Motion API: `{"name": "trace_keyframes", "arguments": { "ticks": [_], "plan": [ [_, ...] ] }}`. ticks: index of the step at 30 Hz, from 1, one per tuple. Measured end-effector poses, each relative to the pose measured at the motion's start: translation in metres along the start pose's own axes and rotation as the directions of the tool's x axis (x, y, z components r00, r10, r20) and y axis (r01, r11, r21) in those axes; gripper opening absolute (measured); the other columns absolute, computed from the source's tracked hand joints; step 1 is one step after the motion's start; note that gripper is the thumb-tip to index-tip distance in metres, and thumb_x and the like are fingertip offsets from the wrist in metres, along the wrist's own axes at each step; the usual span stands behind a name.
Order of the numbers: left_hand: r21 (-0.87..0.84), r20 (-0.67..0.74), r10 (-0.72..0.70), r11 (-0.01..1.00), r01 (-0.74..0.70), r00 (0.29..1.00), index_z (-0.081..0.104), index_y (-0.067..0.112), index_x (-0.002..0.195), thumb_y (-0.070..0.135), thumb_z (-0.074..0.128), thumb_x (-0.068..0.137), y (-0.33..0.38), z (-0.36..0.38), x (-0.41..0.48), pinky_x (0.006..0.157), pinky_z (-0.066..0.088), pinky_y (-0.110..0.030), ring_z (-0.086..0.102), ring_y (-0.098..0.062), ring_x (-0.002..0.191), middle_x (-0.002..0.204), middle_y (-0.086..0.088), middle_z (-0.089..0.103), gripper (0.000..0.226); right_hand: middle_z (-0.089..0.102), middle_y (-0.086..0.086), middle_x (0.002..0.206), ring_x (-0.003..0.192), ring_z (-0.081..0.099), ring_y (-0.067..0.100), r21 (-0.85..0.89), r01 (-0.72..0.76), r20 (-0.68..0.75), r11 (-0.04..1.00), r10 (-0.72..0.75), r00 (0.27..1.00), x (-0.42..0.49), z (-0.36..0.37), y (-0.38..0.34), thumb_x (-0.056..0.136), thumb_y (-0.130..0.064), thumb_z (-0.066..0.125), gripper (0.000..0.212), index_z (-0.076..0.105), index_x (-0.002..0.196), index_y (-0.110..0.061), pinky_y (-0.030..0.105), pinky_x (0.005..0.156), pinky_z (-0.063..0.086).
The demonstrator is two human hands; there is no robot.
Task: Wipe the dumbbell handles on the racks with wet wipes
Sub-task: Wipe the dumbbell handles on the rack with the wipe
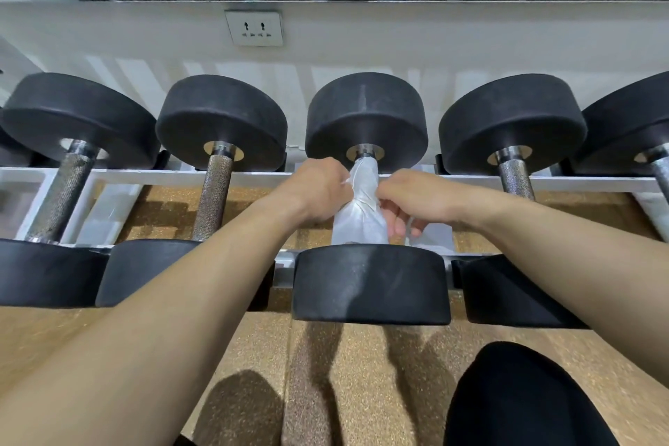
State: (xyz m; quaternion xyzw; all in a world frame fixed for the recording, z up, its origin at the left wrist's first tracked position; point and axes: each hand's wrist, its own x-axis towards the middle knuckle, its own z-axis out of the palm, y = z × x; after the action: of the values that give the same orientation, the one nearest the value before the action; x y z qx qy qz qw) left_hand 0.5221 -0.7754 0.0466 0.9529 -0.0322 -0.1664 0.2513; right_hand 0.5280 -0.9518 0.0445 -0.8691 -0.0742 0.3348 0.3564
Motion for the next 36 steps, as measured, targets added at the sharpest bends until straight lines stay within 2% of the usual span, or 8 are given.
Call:
{"name": "trace_keyframes", "arguments": {
  "ticks": [4, 6, 12, 18, 25, 30, 33, 36],
  "plan": [
    [-0.001, 0.002, 0.011, 1.0, -0.011, 1.0, 0.048, 0.021, 0.06, 0.024, 0.051, 0.101, 0.0, 0.001, 0.002, 0.054, 0.033, -0.029, 0.044, -0.021, 0.061, 0.063, -0.001, 0.049, 0.041, 0.063, 0.002, 0.054, 0.046, 0.049, 0.008, -0.252, 0.127, -0.08, 0.959, -0.151, 0.985, -0.003, -0.002, -0.003, 0.094, -0.014, 0.04, 0.045, 0.058, 0.053, -0.011, 0.015, 0.05, 0.038],
    [0.005, 0.003, 0.017, 1.0, -0.017, 1.0, 0.048, 0.021, 0.061, 0.023, 0.052, 0.101, 0.0, 0.001, 0.004, 0.054, 0.034, -0.029, 0.045, -0.02, 0.062, 0.063, -0.001, 0.048, 0.041, 0.055, 0.001, 0.052, 0.047, 0.044, 0.01, -0.322, 0.13, -0.127, 0.938, -0.179, 0.976, 0.001, -0.003, -0.001, 0.091, -0.017, 0.048, 0.04, 0.055, 0.052, -0.012, 0.023, 0.052, 0.035],
    [0.06, 0.014, 0.075, 0.995, -0.076, 0.997, 0.051, 0.016, 0.062, 0.022, 0.053, 0.099, -0.006, 0.0, 0.005, 0.056, 0.037, -0.03, 0.043, -0.02, 0.06, 0.061, -0.002, 0.049, 0.038, 0.023, -0.005, 0.052, 0.053, 0.02, 0.012, -0.251, 0.144, -0.169, 0.957, -0.19, 0.967, 0.008, 0.0, 0.005, 0.086, -0.017, 0.056, 0.044, 0.028, 0.052, -0.019, 0.032, 0.054, 0.018],
    [0.138, 0.096, 0.21, 0.965, -0.221, 0.973, 0.034, 0.018, 0.055, 0.024, 0.051, 0.088, -0.02, 0.0, 0.004, 0.058, 0.031, -0.036, 0.03, -0.021, 0.06, 0.053, 0.001, 0.034, 0.038, 0.024, -0.006, 0.05, 0.048, 0.021, 0.01, -0.232, 0.146, 0.02, 0.962, -0.145, 0.989, 0.002, -0.001, 0.008, 0.084, -0.012, 0.056, 0.041, 0.031, 0.053, -0.02, 0.033, 0.054, 0.019],
    [0.192, 0.423, 0.277, 0.903, -0.384, 0.863, 0.041, 0.015, 0.059, 0.01, 0.056, 0.089, -0.022, -0.001, -0.015, 0.057, 0.027, -0.032, 0.029, -0.016, 0.063, 0.065, -0.004, 0.034, 0.034, 0.032, -0.01, 0.046, 0.043, 0.027, 0.007, -0.232, 0.093, 0.343, 0.968, -0.008, 0.939, -0.002, 0.009, 0.015, 0.094, -0.014, 0.06, 0.057, 0.043, 0.04, -0.02, 0.025, 0.047, 0.022],
    [0.074, 0.532, 0.196, 0.958, -0.276, 0.824, 0.057, 0.004, 0.064, 0.004, 0.059, 0.087, -0.023, -0.006, -0.006, 0.057, 0.039, -0.025, 0.045, -0.016, 0.059, 0.063, -0.006, 0.047, 0.023, 0.036, 0.0, 0.048, 0.045, 0.028, 0.014, -0.213, 0.011, 0.38, 0.977, 0.073, 0.922, -0.003, 0.006, 0.008, 0.079, -0.027, 0.059, 0.034, 0.045, 0.05, -0.021, 0.024, 0.048, 0.024],
    [0.04, 0.394, 0.166, 0.98, -0.197, 0.904, 0.062, 0.01, 0.061, 0.011, 0.061, 0.089, -0.029, -0.009, -0.003, 0.054, 0.043, -0.02, 0.051, -0.013, 0.052, 0.056, 0.0, 0.059, 0.028, 0.057, 0.004, 0.059, 0.05, 0.04, 0.017, -0.155, -0.039, 0.268, 0.987, 0.08, 0.96, -0.008, -0.004, 0.007, 0.082, -0.02, 0.05, 0.018, 0.062, 0.069, -0.014, 0.02, 0.048, 0.032],
    [0.05, 0.241, 0.13, 0.988, -0.146, 0.962, 0.067, 0.015, 0.058, 0.017, 0.063, 0.093, -0.029, -0.015, 0.0, 0.056, 0.046, -0.019, 0.056, -0.007, 0.048, 0.05, 0.006, 0.062, 0.035, 0.072, 0.006, 0.072, 0.052, 0.05, 0.016, 0.017, -0.063, 0.053, 0.998, 0.062, 0.997, -0.005, -0.014, 0.011, 0.091, -0.01, 0.04, 0.028, 0.067, 0.101, -0.011, 0.02, 0.047, 0.039]
  ]
}}
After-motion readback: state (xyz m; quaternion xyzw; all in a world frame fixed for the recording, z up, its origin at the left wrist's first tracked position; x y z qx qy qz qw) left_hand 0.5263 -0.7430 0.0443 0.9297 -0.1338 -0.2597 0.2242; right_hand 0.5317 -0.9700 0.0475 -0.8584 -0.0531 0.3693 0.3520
